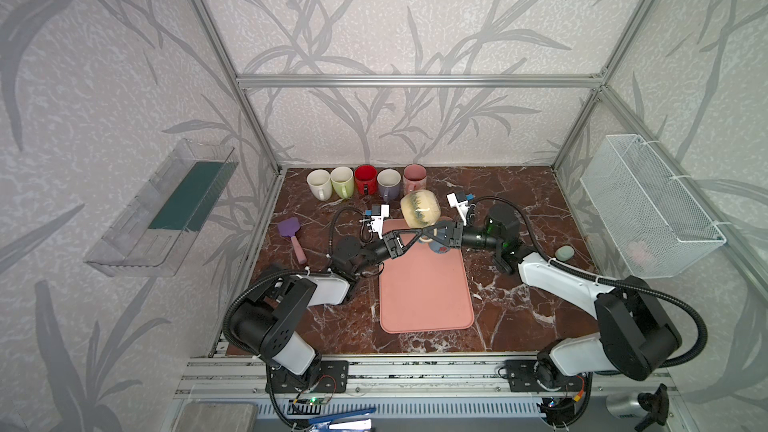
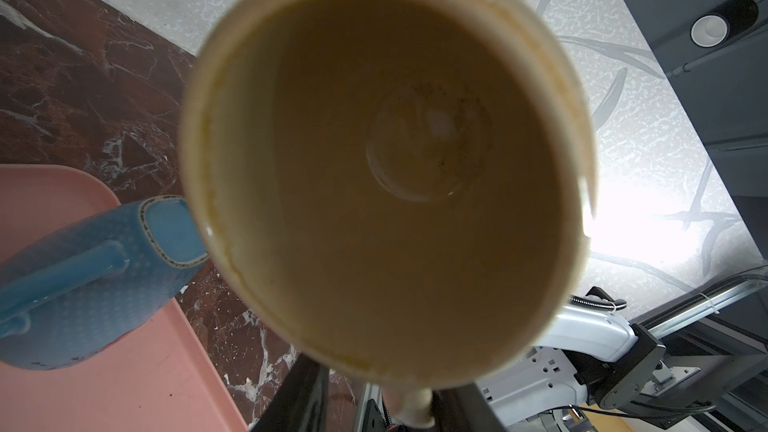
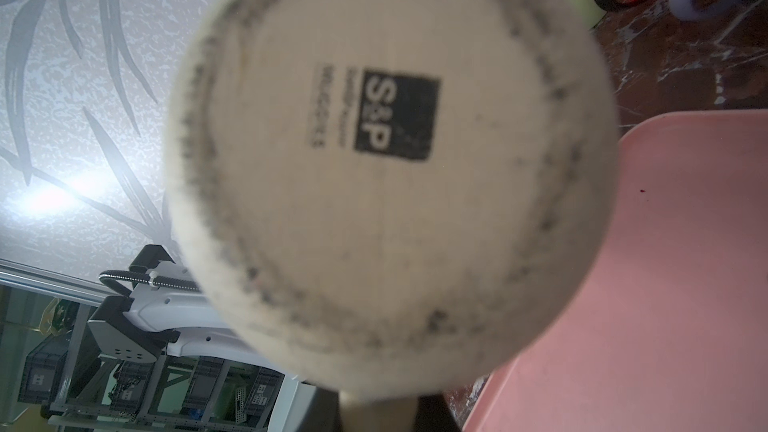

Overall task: Turn the mug right side up
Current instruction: 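Tilt the cream mug sideways with the right gripper while the left gripper reaches toward it, then close the left gripper on the cream mug's rim and open the right gripper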

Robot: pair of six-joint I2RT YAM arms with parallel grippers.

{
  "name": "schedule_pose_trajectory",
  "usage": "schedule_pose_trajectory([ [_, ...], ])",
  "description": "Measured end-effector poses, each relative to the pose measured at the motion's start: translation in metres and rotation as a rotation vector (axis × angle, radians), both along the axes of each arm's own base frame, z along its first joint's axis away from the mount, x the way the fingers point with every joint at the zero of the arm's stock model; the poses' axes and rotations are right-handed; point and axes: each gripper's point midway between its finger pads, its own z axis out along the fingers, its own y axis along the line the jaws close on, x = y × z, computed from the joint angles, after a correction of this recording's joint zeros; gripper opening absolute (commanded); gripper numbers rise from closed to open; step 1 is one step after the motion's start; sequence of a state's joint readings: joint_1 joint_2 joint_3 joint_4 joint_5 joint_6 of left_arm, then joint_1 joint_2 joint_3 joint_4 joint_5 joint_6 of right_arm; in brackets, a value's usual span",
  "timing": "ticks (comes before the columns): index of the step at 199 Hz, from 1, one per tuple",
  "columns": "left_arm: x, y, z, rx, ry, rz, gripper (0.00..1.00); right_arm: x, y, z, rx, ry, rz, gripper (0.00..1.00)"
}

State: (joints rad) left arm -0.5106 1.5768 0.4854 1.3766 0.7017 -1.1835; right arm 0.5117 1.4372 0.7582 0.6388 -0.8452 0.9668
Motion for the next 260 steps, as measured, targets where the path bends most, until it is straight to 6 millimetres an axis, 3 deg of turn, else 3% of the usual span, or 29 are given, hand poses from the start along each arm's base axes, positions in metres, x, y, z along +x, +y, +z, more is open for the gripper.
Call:
schedule_pose_trajectory([
  [58, -0.002, -0.005, -0.001, -0.001, 0.008, -0.014, 0.19, 0.003, 0.002, -0.005, -0.006, -0.001, -0.005, 0.00],
  [92, 0.000, -0.004, -0.005, -0.003, 0.040, -0.007, 0.00, 0.007, 0.003, -0.010, -0.014, -0.011, -0.013, 0.00],
  [145, 0.001, -0.004, -0.005, -0.002, 0.038, -0.003, 0.00, 0.007, 0.002, -0.010, -0.019, -0.026, -0.016, 0.00],
  [207, -0.004, 0.000, -0.016, 0.021, 0.053, 0.007, 0.00, 0.000, 0.005, -0.021, -0.059, -0.017, 0.005, 0.30],
  [260, -0.007, 0.002, -0.022, 0.036, 0.060, 0.011, 0.00, -0.006, 0.006, -0.024, -0.081, -0.015, 0.022, 0.35],
])
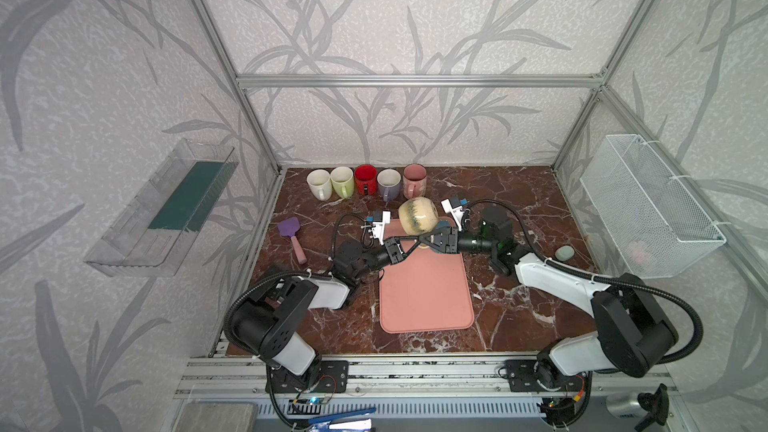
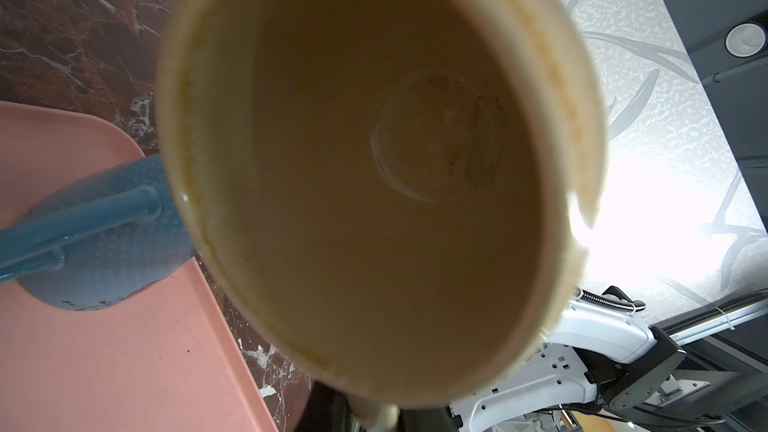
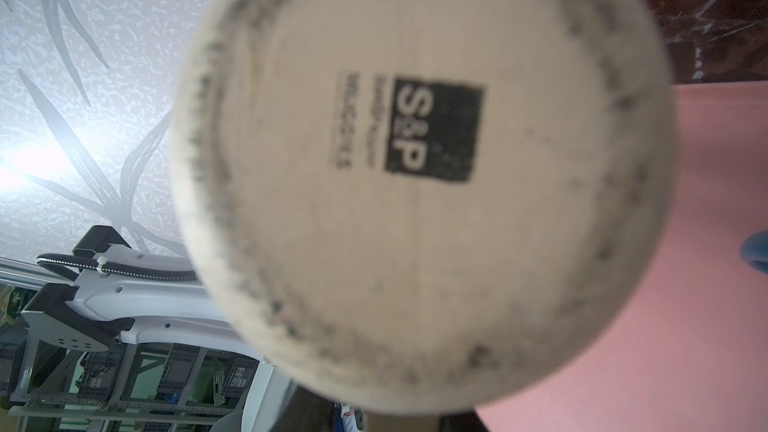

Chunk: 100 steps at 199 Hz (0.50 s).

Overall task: Turn the mug right side up
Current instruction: 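Close the left gripper on the cream mug's rim and open the right gripper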

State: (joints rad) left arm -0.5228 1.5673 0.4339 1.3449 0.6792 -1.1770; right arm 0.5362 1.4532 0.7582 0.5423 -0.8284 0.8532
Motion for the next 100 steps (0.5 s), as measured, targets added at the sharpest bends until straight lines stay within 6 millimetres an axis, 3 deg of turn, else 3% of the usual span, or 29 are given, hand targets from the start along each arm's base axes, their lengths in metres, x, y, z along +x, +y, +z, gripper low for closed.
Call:
schedule_pose_trajectory([
  [100, -0.0038, 0.0047, -0.0024, 0.011, -0.004, 0.008, 0.00, -0.0063, -0.0036, -0.0011, -0.046, -0.023, 0.013, 0.37],
])
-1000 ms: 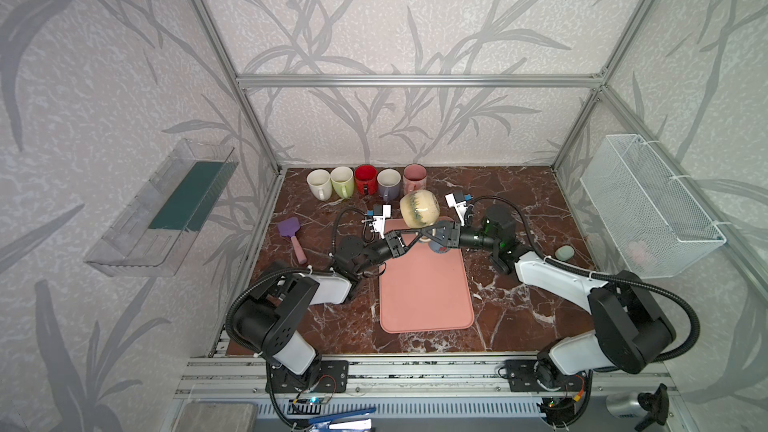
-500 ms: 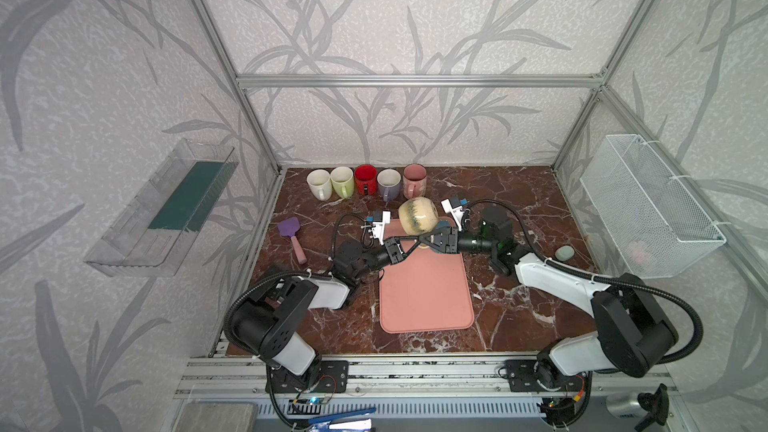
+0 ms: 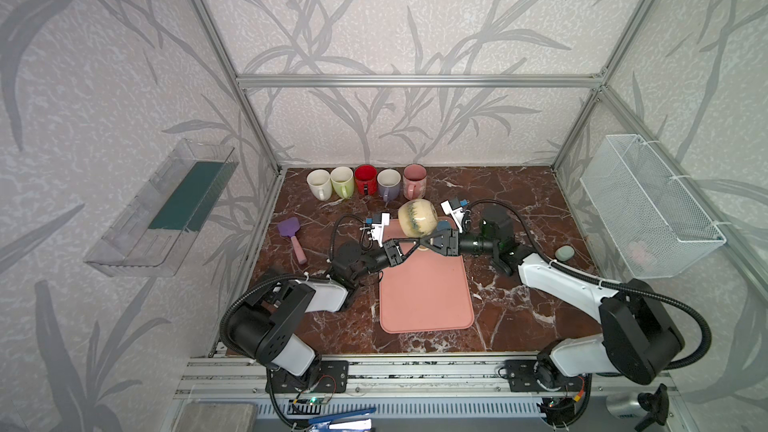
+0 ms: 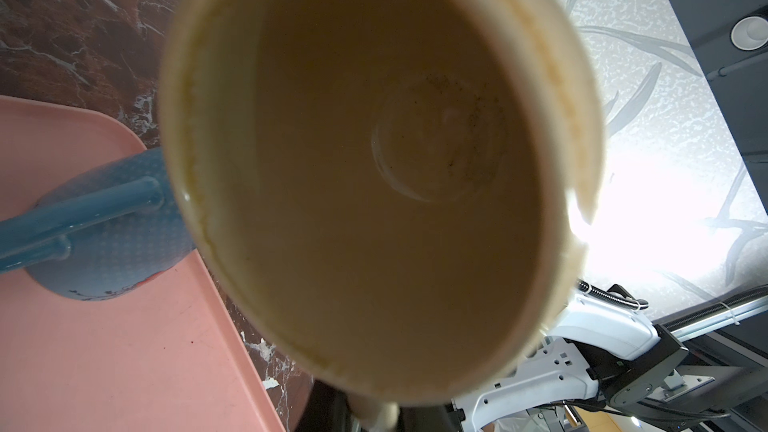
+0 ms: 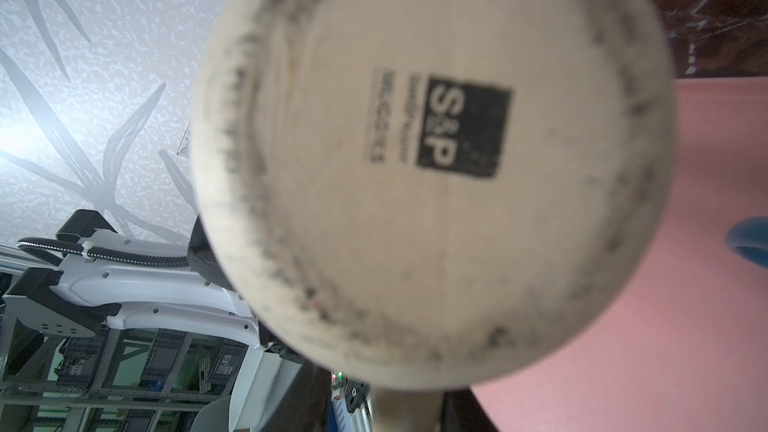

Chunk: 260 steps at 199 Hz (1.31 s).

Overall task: Turn the mug right side up
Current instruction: 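Close the left gripper on the cream mug's rim and open the right gripper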

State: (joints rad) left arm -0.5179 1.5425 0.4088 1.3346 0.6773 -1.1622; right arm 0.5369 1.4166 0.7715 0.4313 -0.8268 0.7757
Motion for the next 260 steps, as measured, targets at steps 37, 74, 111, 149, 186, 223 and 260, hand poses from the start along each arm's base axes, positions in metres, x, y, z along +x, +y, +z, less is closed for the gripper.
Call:
schedule_pose_trajectory([
  [37, 0.0001, 0.0010, 0.0005, 0.000, -0.001, 0.002, 0.00, 0.0021, -0.0022, -0.0033, -0.014, 0.005, -0.015, 0.18],
  [74, 0.0004, 0.0016, 0.0019, -0.002, -0.004, 0.006, 0.00, 0.0027, -0.0026, -0.0030, -0.013, 0.006, -0.017, 0.05],
  [111, 0.0004, 0.0015, 0.0021, -0.002, -0.005, 0.005, 0.00, 0.0027, -0.0025, -0.0030, -0.011, 0.013, -0.018, 0.00],
  [149, 0.0003, 0.0014, 0.0021, -0.003, -0.003, 0.004, 0.07, 0.0032, -0.0007, -0.0022, 0.000, 0.017, -0.013, 0.00],
  [186, 0.0007, 0.0019, 0.0026, -0.003, -0.005, 0.004, 0.13, 0.0051, 0.0017, -0.0013, 0.013, 0.015, -0.013, 0.00],
  [223, 0.0012, 0.0016, 0.0039, -0.004, -0.008, 0.003, 0.18, 0.0069, 0.0027, -0.0004, 0.023, 0.019, -0.016, 0.00],
  [260, 0.0028, 0.0014, 0.0058, -0.005, -0.015, 0.006, 0.25, 0.0081, 0.0040, 0.0012, 0.037, 0.028, -0.017, 0.00],
])
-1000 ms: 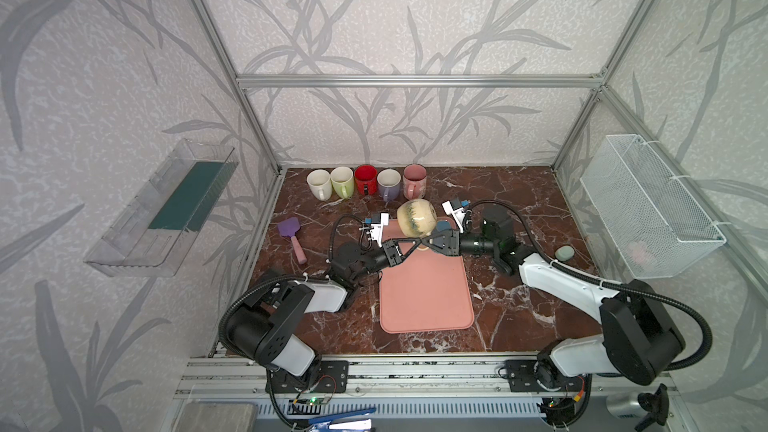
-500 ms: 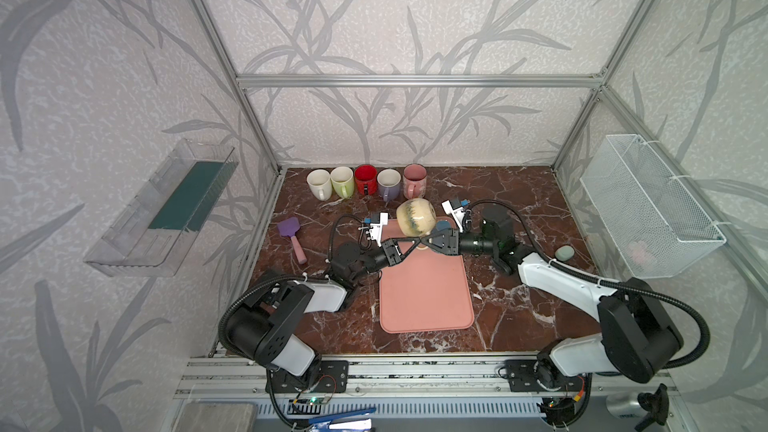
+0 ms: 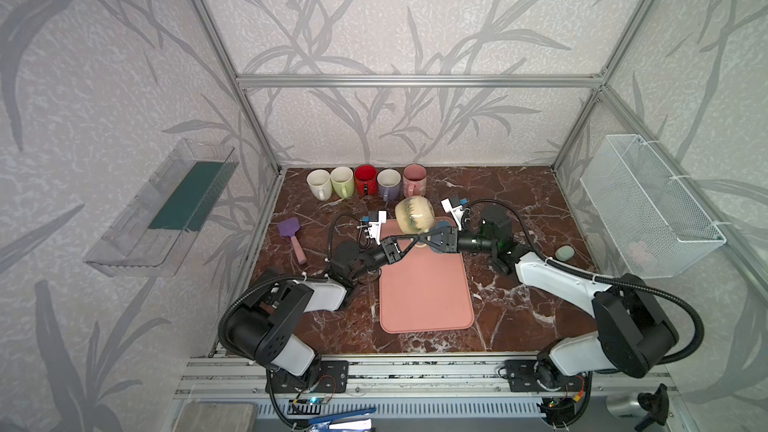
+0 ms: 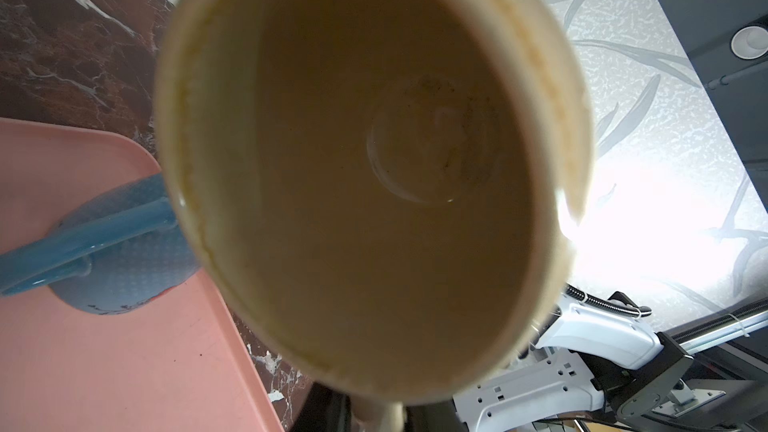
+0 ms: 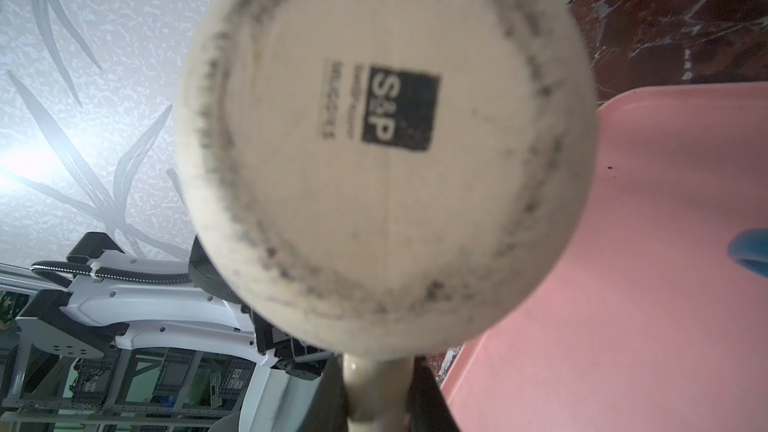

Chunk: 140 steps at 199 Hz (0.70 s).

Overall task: Turn the mug right side up
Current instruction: 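Close the left gripper on the cream mug's rim and open the right gripper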

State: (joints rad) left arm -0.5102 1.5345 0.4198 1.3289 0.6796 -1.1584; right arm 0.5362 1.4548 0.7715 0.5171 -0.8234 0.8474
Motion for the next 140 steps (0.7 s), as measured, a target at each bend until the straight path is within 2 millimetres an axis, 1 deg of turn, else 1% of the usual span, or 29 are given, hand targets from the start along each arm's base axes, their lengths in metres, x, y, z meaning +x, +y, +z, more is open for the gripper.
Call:
schedule_pose_trajectory([
  [12, 0.0000, -0.0014, 0.0013, 0.001, -0.007, -0.004, 0.26, -0.0005, 0.0009, 0.0000, 0.003, 0.003, 0.003, 0.00],
  [37, -0.0003, -0.0036, 0.0004, 0.005, -0.004, -0.011, 0.25, -0.0014, 0.0033, 0.0000, 0.009, 0.010, 0.011, 0.00],
  [95, 0.0025, -0.0036, 0.0014, -0.008, 0.021, -0.007, 0.00, 0.0006, 0.0036, -0.0011, 0.007, -0.013, 0.011, 0.00],
  [140, 0.0028, -0.0034, 0.0014, -0.008, 0.020, -0.004, 0.00, 0.0009, 0.0035, -0.0016, 0.004, -0.019, 0.011, 0.01],
])
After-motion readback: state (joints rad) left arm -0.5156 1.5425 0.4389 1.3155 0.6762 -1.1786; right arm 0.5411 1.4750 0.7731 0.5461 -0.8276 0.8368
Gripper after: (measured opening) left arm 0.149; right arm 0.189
